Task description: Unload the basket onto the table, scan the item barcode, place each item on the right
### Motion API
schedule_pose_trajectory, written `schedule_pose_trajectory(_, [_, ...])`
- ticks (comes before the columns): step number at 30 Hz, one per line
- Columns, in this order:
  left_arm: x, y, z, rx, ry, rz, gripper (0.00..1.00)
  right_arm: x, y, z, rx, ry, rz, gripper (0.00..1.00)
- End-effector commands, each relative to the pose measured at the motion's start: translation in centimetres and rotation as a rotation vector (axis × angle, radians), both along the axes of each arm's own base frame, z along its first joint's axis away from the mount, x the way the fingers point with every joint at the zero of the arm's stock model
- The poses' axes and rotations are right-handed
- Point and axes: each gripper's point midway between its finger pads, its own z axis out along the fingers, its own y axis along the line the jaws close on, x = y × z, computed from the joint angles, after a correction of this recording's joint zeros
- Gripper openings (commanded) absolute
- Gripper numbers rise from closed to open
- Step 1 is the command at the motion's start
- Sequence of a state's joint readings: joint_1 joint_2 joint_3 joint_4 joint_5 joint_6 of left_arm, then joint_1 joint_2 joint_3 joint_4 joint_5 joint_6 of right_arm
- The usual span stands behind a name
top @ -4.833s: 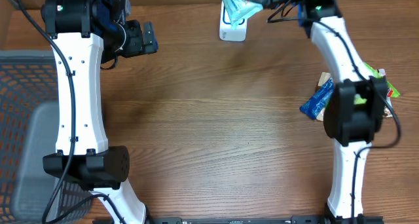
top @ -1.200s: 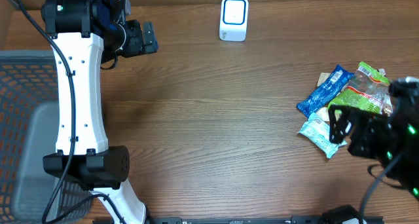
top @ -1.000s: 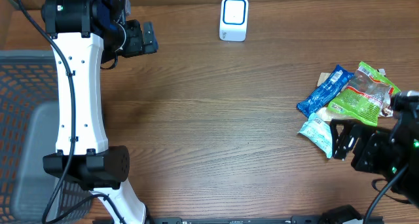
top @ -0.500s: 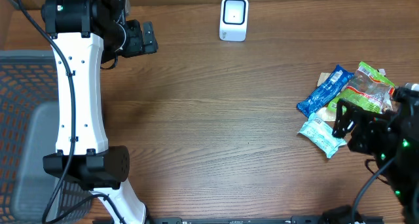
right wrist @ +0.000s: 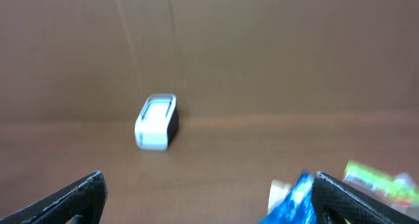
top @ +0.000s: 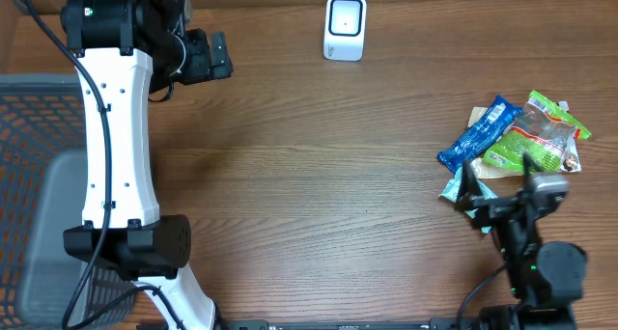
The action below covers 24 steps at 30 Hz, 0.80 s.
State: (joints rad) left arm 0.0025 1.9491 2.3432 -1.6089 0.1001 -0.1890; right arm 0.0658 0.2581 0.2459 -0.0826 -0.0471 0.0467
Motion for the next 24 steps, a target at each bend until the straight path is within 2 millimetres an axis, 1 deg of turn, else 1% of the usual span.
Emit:
schedule_pose_trajectory(1, [0.1,0.2,0.3,-0.005,-0.008,0.017,1.00,-0.5,0.7,-1.8,-0.034,-0.020,0.047,1.00])
schedule_pose_trajectory(3, [0.1,0.2,0.3,-0.005,-0.008,0.017,1.00,-0.8,0.6,-2.7,-0.033,-0.030,0.042,1.00])
schedule_pose_trajectory(9, [0.1,0.2,0.3,-0.005,-0.008,0.017,1.00,-1.2,0.4,-4.0,-0.032,-0.070,0.034,1.00])
schedule_pose_trajectory(12, [0.1,0.2,0.3,-0.005,-0.008,0.017,1.00,-1.1,0.6,-5.7,-0.010,-0.026,0.046,1.00])
schedule_pose_trajectory(15, [0.1,0.2,0.3,-0.005,-0.008,0.017,1.00,-1.1,0.6,-5.5,0.060,-0.019,0.047,1.00])
schedule_pose_trajectory(24, [0.1,0.2,0.3,-0.005,-0.008,0.017,1.00,-1.1,0.5,-5.6,0.061,-0.019,0.043,1.00])
